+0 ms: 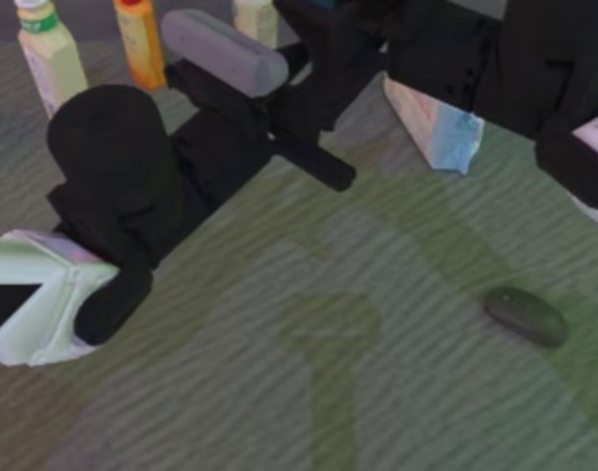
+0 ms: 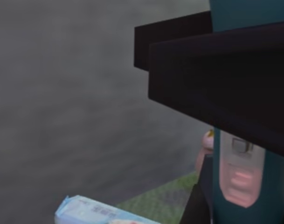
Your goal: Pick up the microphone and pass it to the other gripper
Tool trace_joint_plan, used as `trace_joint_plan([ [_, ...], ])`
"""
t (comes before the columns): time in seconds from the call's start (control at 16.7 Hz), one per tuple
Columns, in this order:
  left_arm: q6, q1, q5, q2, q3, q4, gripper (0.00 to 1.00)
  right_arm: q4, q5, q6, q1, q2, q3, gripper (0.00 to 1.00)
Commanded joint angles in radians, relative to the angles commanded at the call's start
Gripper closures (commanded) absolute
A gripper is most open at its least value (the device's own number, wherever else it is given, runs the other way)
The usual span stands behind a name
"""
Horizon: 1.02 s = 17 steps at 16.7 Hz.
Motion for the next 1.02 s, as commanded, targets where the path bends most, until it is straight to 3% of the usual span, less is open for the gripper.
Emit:
trace_joint_plan([
  [0.36,0.0,0.0,0.0,0.0,0.0,0.0,1.0,0.0,0.0,0.0,0.0,0.0,0.0,1.0],
  [1.02,0.0,0.0,0.0,0.0,0.0,0.0,0.17,0.0,0.0,0.0,0.0,0.0,0.0,1.0],
])
